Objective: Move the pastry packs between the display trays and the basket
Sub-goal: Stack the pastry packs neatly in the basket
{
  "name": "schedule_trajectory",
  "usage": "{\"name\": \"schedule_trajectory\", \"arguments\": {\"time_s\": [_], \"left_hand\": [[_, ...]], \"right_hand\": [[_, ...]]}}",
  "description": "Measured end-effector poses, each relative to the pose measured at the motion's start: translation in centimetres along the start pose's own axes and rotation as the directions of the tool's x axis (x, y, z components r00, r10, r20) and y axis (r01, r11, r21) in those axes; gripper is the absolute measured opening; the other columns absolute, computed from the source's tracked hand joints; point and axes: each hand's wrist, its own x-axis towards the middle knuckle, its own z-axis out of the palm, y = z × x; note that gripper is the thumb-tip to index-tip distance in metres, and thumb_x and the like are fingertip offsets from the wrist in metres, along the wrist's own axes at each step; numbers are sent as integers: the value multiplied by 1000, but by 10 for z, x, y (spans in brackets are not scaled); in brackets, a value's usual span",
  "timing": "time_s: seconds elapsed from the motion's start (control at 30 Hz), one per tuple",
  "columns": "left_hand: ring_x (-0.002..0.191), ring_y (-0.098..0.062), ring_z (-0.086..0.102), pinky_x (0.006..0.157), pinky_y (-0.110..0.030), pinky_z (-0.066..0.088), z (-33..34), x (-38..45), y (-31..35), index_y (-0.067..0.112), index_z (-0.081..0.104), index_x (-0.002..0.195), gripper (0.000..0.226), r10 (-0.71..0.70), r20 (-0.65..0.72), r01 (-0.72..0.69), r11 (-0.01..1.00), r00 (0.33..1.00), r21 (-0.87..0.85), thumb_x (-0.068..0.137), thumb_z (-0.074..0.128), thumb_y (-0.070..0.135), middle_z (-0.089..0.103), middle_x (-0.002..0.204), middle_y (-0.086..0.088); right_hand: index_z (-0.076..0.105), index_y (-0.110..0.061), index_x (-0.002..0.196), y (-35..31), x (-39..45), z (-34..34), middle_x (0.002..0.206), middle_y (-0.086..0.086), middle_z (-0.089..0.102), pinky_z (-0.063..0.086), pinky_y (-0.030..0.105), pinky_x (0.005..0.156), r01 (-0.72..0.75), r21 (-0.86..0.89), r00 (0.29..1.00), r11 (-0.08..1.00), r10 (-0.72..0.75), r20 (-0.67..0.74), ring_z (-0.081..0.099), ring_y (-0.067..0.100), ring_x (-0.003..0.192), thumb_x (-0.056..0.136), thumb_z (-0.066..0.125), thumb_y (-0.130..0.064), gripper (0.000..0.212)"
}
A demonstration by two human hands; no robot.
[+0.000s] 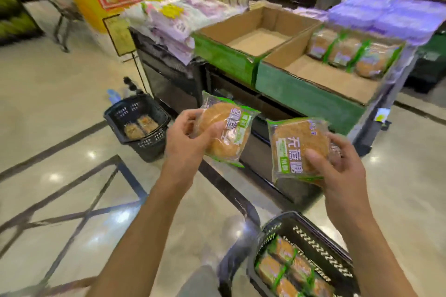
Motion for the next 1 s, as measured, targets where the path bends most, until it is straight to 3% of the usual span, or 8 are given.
{"name": "schedule_trajectory", "arguments": {"time_s": [0.17,0.3,0.47,0.57,0.63,0.77,0.9,1.0], "left_hand": [[88,-18,70,80,-43,60,-41,61,-8,24,70,103,26,23,-27,-23,999,999,-23,81,84,22,75,95,-3],[87,-16,72,74,-33,59,-49,140,-21,20,69,106,29,21,7,-21,1000,1000,-20,81,82,22,76,95,-2],[86,-14,73,67,-23,57,-29,232,-25,26,68,103,26,-8,130,10,1000,991,-15,81,83,23,76,92,3],[86,-12,72,68,-21,55,8,273,-24,24,67,104,30,-2,268,7,1000,964,-18,80,83,24,75,96,-2],[87,-10,72,67,-20,55,42,298,-29,25,66,104,31,-7,353,10,1000,935,-8,79,84,25,75,98,-1],[100,-19,68,85,-36,55,119,341,-48,33,69,101,36,28,504,-75,994,863,74,71,90,38,74,101,2],[84,3,61,72,-13,46,209,388,-59,27,69,104,35,55,621,-158,981,782,112,75,87,27,71,94,14],[78,8,60,67,-10,43,268,428,-66,28,68,102,33,63,653,-235,956,754,178,75,88,24,69,88,18]], "right_hand": [[61,-25,112,1,45,66,93,1,78,61,28,67,31,-20,1000,999,-31,-2,74,16,80,83,71,-8,35],[61,-26,115,5,103,109,97,10,77,62,34,73,53,-61,997,997,-56,-46,74,23,81,81,73,-13,39],[58,-23,120,4,160,126,103,5,78,61,35,77,77,-96,977,992,-94,-192,74,20,91,87,70,-6,38],[57,-22,121,-2,176,113,105,2,77,59,26,72,69,-143,938,987,-113,-329,74,18,94,90,68,0,39],[57,-20,123,-7,190,95,105,-3,77,60,27,75,58,-205,909,977,-137,-394,74,17,96,90,69,0,41],[56,-17,127,-10,227,48,109,-3,76,60,36,88,48,-276,846,960,-186,-500,73,16,101,89,71,-1,44],[57,-22,124,-7,298,-7,107,4,75,59,24,79,54,-347,821,936,-239,-518,74,14,94,88,72,-3,44],[56,-22,128,0,362,-52,100,0,76,60,35,82,-16,-417,837,909,-216,-502,74,13,91,87,76,-8,47]]}}
